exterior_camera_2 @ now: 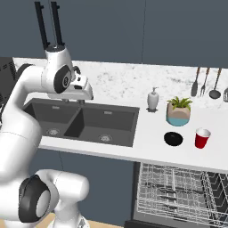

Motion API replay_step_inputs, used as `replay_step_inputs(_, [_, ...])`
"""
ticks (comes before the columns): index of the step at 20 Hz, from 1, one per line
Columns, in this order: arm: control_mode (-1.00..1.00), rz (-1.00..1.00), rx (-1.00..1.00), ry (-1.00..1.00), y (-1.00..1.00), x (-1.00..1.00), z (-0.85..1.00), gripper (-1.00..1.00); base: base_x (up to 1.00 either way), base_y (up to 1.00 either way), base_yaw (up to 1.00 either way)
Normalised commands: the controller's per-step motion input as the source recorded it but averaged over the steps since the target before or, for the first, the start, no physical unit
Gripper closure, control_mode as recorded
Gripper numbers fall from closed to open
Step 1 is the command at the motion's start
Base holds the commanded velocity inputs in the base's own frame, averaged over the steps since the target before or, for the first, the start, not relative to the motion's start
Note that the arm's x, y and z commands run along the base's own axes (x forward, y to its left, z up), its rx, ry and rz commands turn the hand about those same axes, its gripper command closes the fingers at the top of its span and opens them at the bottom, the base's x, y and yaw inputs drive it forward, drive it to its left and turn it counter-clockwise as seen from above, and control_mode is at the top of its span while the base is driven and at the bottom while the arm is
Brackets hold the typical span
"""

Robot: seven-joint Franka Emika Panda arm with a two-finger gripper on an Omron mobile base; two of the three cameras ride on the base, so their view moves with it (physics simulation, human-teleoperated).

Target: Pick up the cup and bowl from the counter, place them in the dishwasher, and close the dishwasher door.

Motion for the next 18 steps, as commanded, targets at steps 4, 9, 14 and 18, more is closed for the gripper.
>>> replay_step_inputs(4, [-1.0, 0.0, 0.0, 0.0, 0.0, -0.23, 0.0, -1.0, 0.0, 0.0, 0.0])
replay_step_inputs(9, [-1.0, -0.02, 0.0, 0.01, 0.0, -0.36, -0.05, -1.0, 0.0, 0.0, 0.0])
replay_step_inputs(14, [-1.0, -0.06, 0.0, 0.0, -0.22, -0.28, -0.09, -1.0, 0.0, 0.0, 0.0])
replay_step_inputs(18, [-1.0, -0.01, 0.02, 0.0, -0.51, -0.03, 0.0, -1.0, 0.0, 0.0, 0.0])
